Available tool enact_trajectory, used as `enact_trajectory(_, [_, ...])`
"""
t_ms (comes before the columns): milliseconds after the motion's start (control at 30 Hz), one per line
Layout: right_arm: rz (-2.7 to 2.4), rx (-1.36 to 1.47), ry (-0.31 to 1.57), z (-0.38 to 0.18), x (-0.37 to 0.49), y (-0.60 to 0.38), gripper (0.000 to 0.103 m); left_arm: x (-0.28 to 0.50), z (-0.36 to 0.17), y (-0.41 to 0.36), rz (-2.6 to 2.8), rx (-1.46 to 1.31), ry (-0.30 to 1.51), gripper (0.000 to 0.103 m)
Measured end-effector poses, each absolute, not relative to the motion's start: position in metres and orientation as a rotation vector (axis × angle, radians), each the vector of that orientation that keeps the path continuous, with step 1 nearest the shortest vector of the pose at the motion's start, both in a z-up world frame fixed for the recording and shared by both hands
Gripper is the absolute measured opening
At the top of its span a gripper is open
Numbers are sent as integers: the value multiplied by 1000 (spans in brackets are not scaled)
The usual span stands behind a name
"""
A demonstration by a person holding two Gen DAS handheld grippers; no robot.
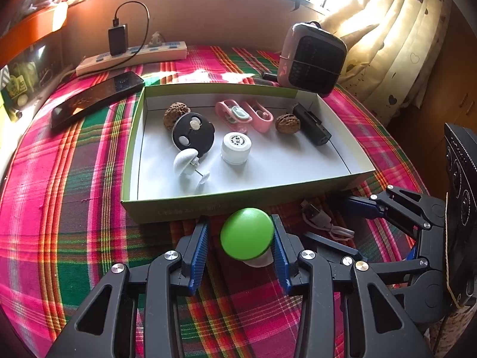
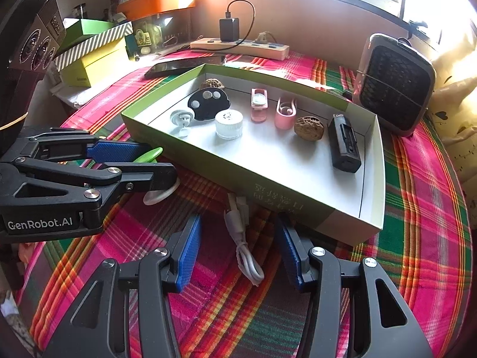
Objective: Organize objects
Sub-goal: 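Close the right gripper on the white USB cable while the left gripper holds the mushroom, then carry the green mushroom with the left gripper while the right gripper carries the cable into the box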
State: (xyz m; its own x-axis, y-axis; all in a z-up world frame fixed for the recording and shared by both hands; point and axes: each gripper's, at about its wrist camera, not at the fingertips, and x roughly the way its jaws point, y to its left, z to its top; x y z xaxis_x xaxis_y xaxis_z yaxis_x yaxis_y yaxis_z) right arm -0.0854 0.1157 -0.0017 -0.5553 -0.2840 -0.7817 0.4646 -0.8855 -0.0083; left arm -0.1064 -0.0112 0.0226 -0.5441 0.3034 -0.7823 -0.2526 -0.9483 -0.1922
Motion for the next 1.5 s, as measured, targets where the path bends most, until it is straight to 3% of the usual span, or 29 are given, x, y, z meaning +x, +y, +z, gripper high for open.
enact_trajectory(167, [-2452, 1169, 281, -1, -86, 119, 36, -107, 23, -11, 2515, -1283, -82, 37])
enact_trajectory(367, [-2441, 1159, 295, 0, -83, 116, 19, -106, 24, -8, 2512, -1273, -64, 29])
enact_trajectory(1500, [-2436, 1126, 151, 16, -72, 136, 12, -99, 51, -4, 2542, -1207, -9, 29])
